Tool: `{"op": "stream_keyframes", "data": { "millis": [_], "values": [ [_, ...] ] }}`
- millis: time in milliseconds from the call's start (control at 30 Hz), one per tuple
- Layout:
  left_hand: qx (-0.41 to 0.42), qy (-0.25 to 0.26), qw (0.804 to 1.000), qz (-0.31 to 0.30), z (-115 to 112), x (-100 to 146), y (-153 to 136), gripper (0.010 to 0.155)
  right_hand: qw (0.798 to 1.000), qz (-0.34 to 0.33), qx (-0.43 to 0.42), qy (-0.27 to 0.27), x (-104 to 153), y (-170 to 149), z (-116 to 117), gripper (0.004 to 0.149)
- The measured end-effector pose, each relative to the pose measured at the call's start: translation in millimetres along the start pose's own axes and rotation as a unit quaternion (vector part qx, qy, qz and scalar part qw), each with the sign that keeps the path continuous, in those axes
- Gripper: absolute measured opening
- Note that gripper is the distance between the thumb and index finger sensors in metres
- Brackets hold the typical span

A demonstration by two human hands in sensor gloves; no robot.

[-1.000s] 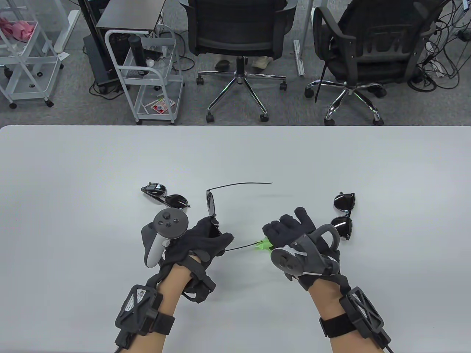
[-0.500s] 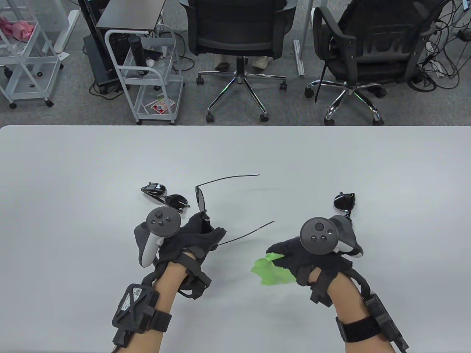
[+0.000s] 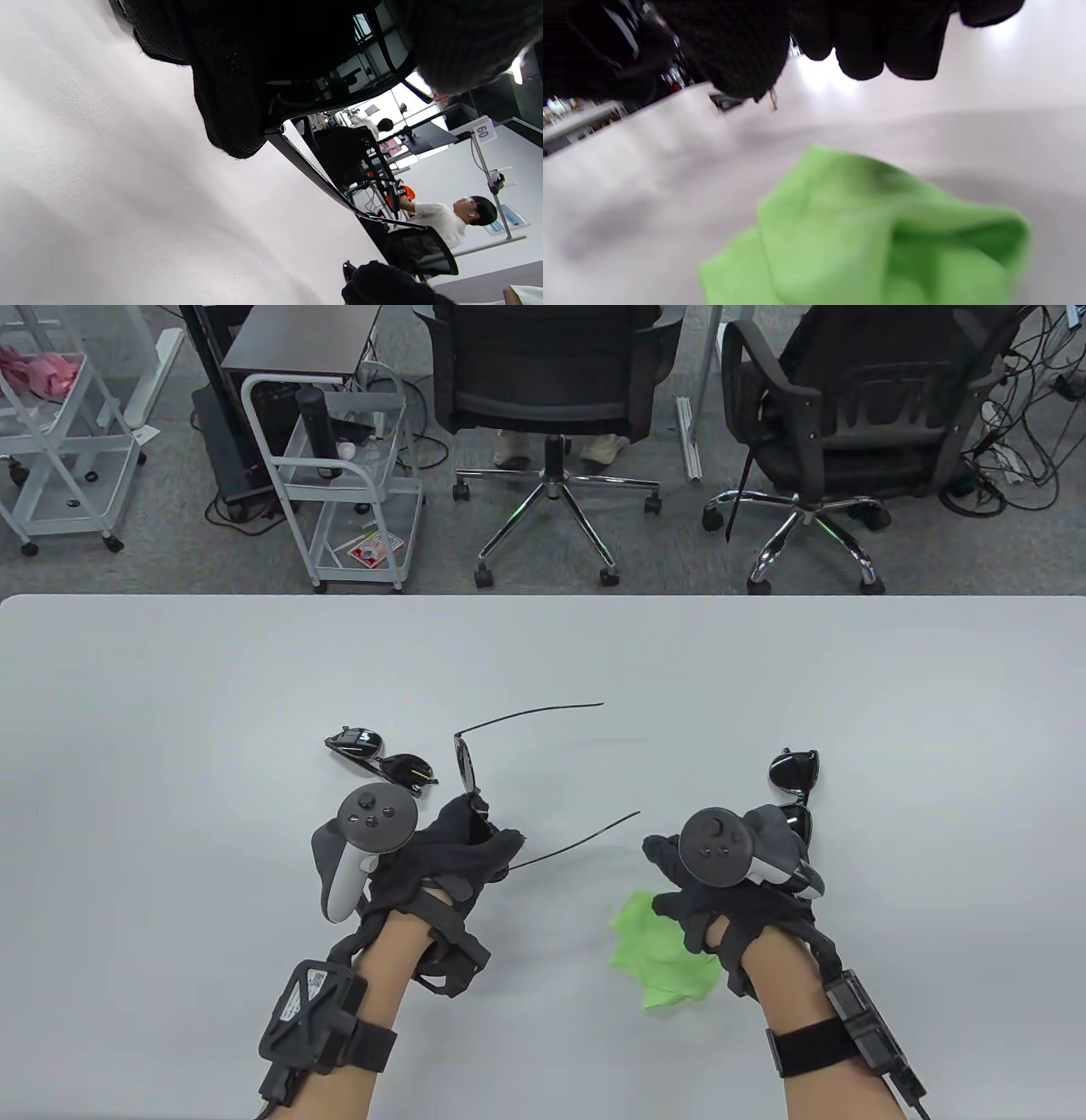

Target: Dust sunglasses

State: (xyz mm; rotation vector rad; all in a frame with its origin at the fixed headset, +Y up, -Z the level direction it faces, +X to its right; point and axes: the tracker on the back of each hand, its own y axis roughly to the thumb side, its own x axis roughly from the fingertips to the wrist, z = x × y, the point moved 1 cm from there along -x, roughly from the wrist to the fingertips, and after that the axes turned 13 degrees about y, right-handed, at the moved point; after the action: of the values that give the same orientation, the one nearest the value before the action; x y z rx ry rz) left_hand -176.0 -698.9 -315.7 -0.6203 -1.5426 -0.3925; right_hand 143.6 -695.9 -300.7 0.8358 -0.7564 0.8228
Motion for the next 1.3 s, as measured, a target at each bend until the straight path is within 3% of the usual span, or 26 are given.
{"op": "stream_keyframes", "data": {
  "millis": [100, 267, 367, 500, 633, 767, 833, 933, 1033, 1167, 1300],
  "values": [
    [0.014, -0.009, 1.0, -0.011, -3, 1, 3, 0.097, 0.996, -0.05, -0.053, -0.06, 3, 13, -5, 0.058],
    [0.015, -0.023, 0.999, -0.038, -16, 6, 13, 0.096, 0.987, -0.087, -0.062, -0.12, 2, 36, -5, 0.055],
    [0.011, -0.05, 0.997, -0.059, -29, 9, 20, 0.096, 0.981, -0.11, -0.108, -0.115, -4, 50, 0, 0.057],
    [0.007, -0.1, 0.991, -0.088, -45, 15, 30, 0.096, 0.98, -0.147, -0.096, -0.094, -8, 64, 5, 0.057],
    [-0.026, -0.09, 0.991, -0.094, -44, 15, 30, 0.096, 0.981, -0.131, -0.068, -0.129, 1, 58, -4, 0.054],
    [-0.109, -0.014, 0.988, -0.106, -33, 14, 30, 0.095, 0.949, -0.133, -0.052, -0.282, 28, 48, -28, 0.053],
    [-0.179, 0.026, 0.975, -0.132, -28, 16, 33, 0.094, 0.943, -0.111, -0.041, -0.31, 34, 41, -33, 0.058],
    [-0.247, 0.054, 0.951, -0.176, -29, 20, 41, 0.092, 0.958, -0.056, -0.046, -0.276, 26, 23, -26, 0.071],
    [-0.229, 0.035, 0.953, -0.195, -35, 24, 46, 0.091, 0.967, -0.047, -0.09, -0.232, 14, 13, -16, 0.073],
    [-0.238, 0.032, 0.948, -0.21, -40, 28, 51, 0.091, 0.971, -0.083, -0.132, -0.181, 6, 23, -7, 0.064],
    [-0.23, -0.007, 0.948, -0.22, -49, 30, 52, 0.09, 0.974, -0.152, -0.125, -0.111, -2, 48, 2, 0.062]
  ]
}}
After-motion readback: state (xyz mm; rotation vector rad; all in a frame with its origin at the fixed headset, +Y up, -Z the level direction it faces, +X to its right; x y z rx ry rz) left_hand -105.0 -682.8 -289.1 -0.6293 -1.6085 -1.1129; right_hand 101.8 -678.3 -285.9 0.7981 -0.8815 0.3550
